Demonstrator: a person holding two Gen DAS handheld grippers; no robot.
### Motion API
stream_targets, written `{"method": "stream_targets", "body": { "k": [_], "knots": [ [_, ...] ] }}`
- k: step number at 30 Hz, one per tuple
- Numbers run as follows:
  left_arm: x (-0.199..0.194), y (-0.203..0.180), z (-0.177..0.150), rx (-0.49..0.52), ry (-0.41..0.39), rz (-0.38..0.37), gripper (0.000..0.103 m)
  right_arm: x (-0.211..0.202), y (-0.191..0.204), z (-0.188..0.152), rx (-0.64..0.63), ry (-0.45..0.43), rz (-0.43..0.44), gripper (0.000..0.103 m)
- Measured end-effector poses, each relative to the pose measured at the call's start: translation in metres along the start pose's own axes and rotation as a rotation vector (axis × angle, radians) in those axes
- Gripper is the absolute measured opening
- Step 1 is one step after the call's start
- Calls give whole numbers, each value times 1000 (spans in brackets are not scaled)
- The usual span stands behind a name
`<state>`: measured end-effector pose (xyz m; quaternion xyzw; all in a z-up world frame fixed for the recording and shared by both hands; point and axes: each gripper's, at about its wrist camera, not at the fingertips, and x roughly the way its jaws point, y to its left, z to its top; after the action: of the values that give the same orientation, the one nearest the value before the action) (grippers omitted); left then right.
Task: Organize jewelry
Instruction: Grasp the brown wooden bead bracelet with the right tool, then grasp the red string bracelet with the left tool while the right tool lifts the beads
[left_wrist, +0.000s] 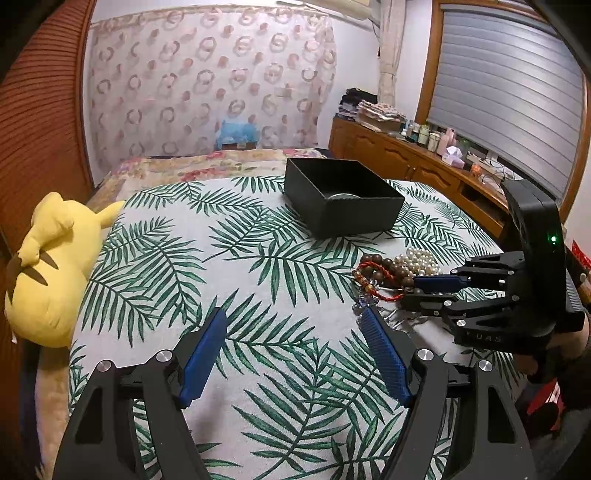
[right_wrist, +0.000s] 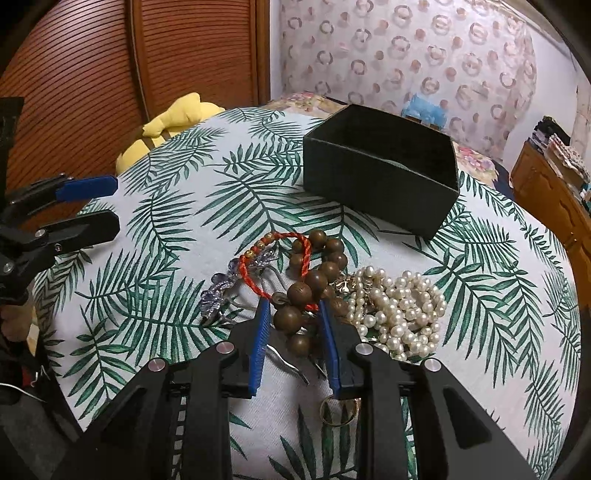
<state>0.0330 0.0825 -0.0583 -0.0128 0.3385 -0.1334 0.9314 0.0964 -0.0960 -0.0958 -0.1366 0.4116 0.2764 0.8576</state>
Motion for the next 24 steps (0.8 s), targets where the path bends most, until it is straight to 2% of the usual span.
{"method": "stream_targets", "body": {
  "k": [1,2,13,15,21,24],
  "knots": [
    [1,0,0,0,2,-5,72,0,-1,0,-1,-1,3,26],
    [2,-1,0,1,5,-8,72,-1,-1,0,-4,-3,10,17],
    [36,-18,14,7,61,-79,71,-47,-24,17,-1,-142,-10,17],
    [42,-22,16,10,73,-91,63,-52,-28,20,-4,-157,-19,17],
    [61,-32,25,13,103,-130,53,-67,-39,27,2,-206,-31,17],
    [73,-35,30,-1,127,-161,44,-72,-42,29,-4,-222,-37,17]
  ]
}}
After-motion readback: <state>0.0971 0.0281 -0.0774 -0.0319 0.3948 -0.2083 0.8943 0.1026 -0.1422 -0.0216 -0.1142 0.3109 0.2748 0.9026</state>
